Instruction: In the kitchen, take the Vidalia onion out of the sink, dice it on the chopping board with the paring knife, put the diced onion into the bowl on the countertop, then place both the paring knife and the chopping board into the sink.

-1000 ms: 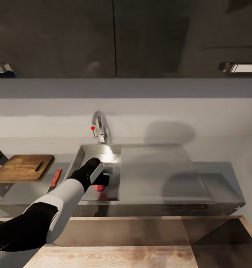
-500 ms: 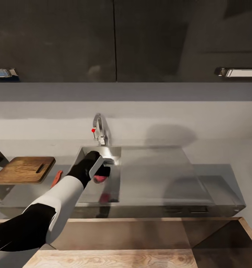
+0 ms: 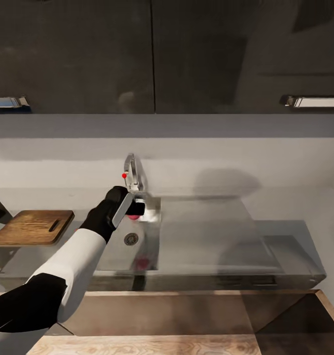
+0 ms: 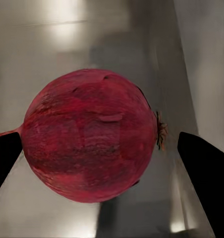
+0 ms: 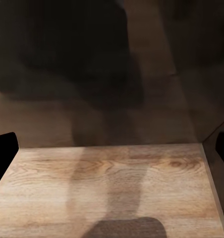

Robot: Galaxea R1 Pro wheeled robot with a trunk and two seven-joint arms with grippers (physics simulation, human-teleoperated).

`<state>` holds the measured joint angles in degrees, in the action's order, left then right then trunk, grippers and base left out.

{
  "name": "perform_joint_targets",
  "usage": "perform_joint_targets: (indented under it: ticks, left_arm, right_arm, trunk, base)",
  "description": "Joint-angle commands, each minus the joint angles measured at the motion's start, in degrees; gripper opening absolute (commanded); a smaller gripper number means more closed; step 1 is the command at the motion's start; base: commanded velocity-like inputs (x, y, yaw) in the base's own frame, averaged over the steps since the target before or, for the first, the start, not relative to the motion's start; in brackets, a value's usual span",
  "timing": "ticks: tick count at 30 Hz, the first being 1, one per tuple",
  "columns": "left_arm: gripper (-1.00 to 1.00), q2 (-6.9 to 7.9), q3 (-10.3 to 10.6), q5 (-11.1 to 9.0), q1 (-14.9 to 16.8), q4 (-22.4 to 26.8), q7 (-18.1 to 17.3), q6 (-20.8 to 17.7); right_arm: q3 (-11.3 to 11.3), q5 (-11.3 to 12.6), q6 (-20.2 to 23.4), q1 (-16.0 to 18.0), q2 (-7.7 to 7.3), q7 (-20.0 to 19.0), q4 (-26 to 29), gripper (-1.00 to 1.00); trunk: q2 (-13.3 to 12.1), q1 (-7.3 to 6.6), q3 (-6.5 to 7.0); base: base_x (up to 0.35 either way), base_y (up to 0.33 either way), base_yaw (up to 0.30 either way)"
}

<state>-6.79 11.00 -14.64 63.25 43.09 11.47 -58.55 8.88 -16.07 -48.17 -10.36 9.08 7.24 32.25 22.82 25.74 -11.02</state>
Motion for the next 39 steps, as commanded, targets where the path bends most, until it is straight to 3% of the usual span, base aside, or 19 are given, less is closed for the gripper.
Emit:
perform_joint_targets:
  ticks: [1,6,8,13,39]
  left_arm:
    - [-1.00,0.20,0.2,-0.7,0.0,1.1,0.6,-0.2]
    - [-1.00,1.02,0.2,-0.7,-0.1,5.5,0.6,-0.2]
    - [-1.00,2.68,0.2,-0.7,-0.3,8.5,0.6,-0.2]
    - [-1.00,4.22,0.2,-0.8,-0.4,10.4,0.6,-0.3]
    - [-1.00,4.60,0.3,-0.8,-3.0,12.4,0.6,-0.3]
  right_arm:
    - [0.3,-0.6,0.0,0.0,0.06,0.3,0.1,1.00]
    - [0.3,-0.6,0.1,0.0,0.06,0.3,0.1,1.00]
    - [0.3,-0.6,0.2,0.0,0.06,0.3,0.0,1.00]
    - [0.3,-0.6,0.2,0.0,0.06,0.3,0.0,1.00]
    - [0.4,-0.6,0.1,0.0,0.06,0.2,-1.3,1.00]
  trunk:
    - [0.1,0.04,-0.02]
    - [0.1,0.04,0.39]
    - [0.1,0.04,0.55]
    - [0.1,0.04,0.95]
    - [0.1,0.04,2.38]
  base:
    - [0.000,0.000,0.000]
    - [0.000,0.000,0.000]
    - [0.000,0.000,0.000]
    - [0.000,0.000,0.000]
    - [-0.013,0.034,0.000]
